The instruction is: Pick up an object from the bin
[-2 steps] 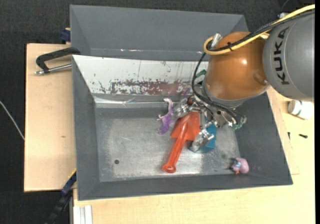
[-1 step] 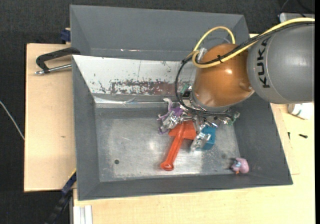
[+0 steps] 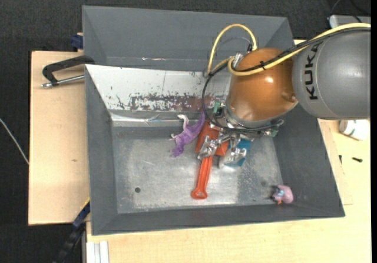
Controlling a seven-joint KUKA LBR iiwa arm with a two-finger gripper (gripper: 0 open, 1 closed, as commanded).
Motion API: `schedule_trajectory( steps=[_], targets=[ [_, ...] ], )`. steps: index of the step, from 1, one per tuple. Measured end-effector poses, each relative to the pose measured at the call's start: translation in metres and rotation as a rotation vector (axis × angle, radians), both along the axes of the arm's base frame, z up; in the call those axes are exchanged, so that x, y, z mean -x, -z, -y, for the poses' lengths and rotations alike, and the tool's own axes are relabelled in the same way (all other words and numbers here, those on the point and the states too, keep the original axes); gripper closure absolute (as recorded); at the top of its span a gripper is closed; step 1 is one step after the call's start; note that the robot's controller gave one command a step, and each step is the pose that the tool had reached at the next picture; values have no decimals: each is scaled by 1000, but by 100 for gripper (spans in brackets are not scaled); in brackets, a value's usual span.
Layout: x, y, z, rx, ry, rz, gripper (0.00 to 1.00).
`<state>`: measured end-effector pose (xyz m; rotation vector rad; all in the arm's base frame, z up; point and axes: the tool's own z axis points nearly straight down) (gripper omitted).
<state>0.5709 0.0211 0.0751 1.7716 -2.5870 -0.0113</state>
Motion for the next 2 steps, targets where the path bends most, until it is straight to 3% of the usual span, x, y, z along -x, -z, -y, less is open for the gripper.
schedule_trajectory(
  steps=[2],
  targets=[
    [1,-4,0,-2,-1,2,100]
  ],
)
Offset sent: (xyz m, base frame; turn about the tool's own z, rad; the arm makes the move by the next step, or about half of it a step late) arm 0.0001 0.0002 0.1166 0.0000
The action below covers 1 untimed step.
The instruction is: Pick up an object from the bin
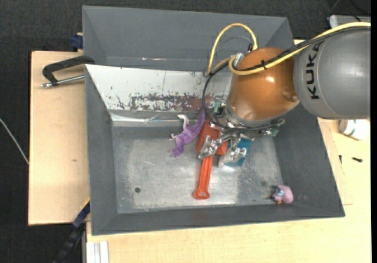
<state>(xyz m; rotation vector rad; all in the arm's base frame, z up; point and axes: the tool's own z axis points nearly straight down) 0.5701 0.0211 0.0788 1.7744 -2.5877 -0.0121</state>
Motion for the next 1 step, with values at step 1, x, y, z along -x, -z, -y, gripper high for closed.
schedule_trajectory(
  steps=[1],
  targets=[
    [1,-19,0,-1,0,3,100]
  ],
)
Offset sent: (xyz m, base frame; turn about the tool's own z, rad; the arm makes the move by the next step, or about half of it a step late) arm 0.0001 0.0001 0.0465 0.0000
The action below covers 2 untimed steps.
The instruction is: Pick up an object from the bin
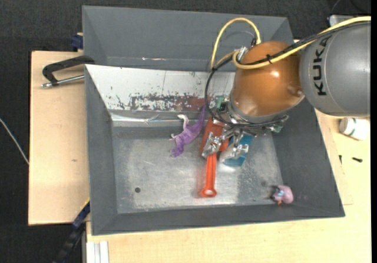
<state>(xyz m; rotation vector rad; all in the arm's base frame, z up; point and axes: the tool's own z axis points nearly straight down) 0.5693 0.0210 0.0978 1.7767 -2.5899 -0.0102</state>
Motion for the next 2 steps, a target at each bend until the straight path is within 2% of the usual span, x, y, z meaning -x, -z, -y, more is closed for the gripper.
schedule_trajectory(
  steps=[2],
  targets=[
    [-3,-33,0,2,2,15,100]
  ],
)
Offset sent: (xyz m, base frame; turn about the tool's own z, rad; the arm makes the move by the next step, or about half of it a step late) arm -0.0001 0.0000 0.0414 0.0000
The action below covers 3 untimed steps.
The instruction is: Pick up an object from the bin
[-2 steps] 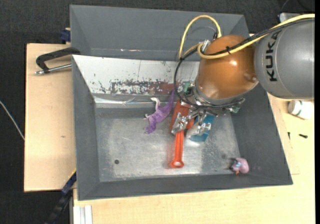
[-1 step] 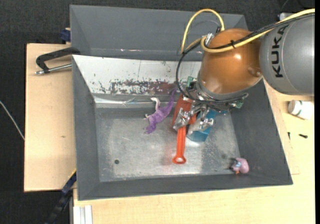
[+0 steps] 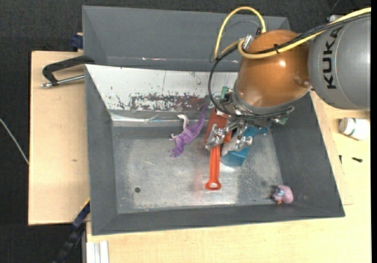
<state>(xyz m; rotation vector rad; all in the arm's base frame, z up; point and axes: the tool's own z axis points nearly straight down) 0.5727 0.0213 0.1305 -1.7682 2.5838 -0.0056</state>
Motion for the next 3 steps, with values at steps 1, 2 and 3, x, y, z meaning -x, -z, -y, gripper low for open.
schedule_trajectory(
  steps=[1,2,3],
  targets=[
    [1,-6,0,0,1,-4,100],
    [1,-14,0,0,1,-5,100],
    [2,-24,-1,0,1,-10,100]
  ],
)
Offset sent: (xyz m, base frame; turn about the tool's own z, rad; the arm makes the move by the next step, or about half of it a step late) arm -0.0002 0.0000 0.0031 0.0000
